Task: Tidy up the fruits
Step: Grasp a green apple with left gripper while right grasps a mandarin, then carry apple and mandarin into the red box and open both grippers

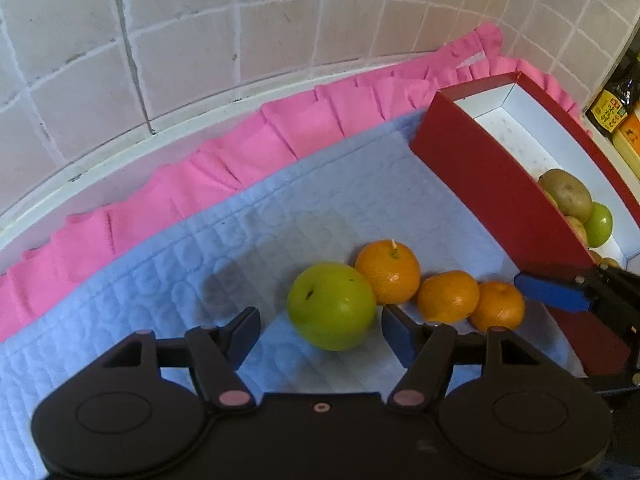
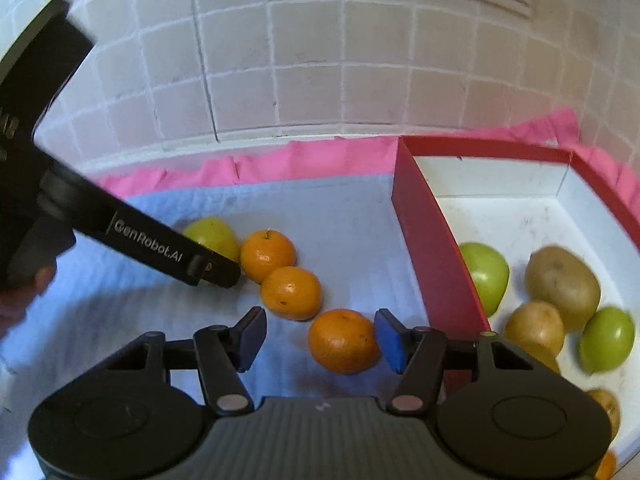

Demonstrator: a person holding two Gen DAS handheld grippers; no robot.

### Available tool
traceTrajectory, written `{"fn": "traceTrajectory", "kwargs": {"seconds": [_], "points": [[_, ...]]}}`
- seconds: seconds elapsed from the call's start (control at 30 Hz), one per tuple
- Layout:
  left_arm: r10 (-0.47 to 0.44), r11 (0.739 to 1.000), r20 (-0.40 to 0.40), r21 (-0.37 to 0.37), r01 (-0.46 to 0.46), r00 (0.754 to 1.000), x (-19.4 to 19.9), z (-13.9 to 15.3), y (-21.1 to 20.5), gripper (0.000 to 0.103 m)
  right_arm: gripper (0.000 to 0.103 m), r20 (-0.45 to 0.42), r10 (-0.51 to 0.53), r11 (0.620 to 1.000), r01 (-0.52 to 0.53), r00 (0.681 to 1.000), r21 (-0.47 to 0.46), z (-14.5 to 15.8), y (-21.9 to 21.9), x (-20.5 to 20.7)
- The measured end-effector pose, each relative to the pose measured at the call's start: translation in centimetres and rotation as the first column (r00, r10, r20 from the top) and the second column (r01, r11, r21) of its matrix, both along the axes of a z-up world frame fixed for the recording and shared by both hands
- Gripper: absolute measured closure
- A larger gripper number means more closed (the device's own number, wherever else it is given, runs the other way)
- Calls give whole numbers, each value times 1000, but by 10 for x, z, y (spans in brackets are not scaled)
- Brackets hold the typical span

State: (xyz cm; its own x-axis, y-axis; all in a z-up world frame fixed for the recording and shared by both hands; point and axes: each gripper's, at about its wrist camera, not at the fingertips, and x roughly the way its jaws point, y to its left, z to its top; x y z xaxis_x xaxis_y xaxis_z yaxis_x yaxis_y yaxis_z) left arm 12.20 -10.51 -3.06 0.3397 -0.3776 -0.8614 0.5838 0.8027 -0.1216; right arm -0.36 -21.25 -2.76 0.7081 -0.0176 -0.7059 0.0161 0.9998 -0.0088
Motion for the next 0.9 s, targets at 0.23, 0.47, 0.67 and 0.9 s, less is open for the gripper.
{"fn": "traceTrajectory", "kwargs": {"seconds": [0.23,0.47,0.67,0.9], "points": [[-13,1000,27,-15,14,1000,2,-2,-2,27,62,-19,-1,974,-4,1000,-227,-16,16,6],[-22,997,51,-67,25,998,-2,-2,2,47,64,-8,2,985,-4,1000,-175,-15,7,5],[54,993,77,-113,-45,996,-2,4,11,47,64,12,-21,999,21,1000,28,0,-13,5],[104,977,150,-202,-72,983,9,44,11,47,64,122,-38,990,21,992,141,40,-26,3]]}}
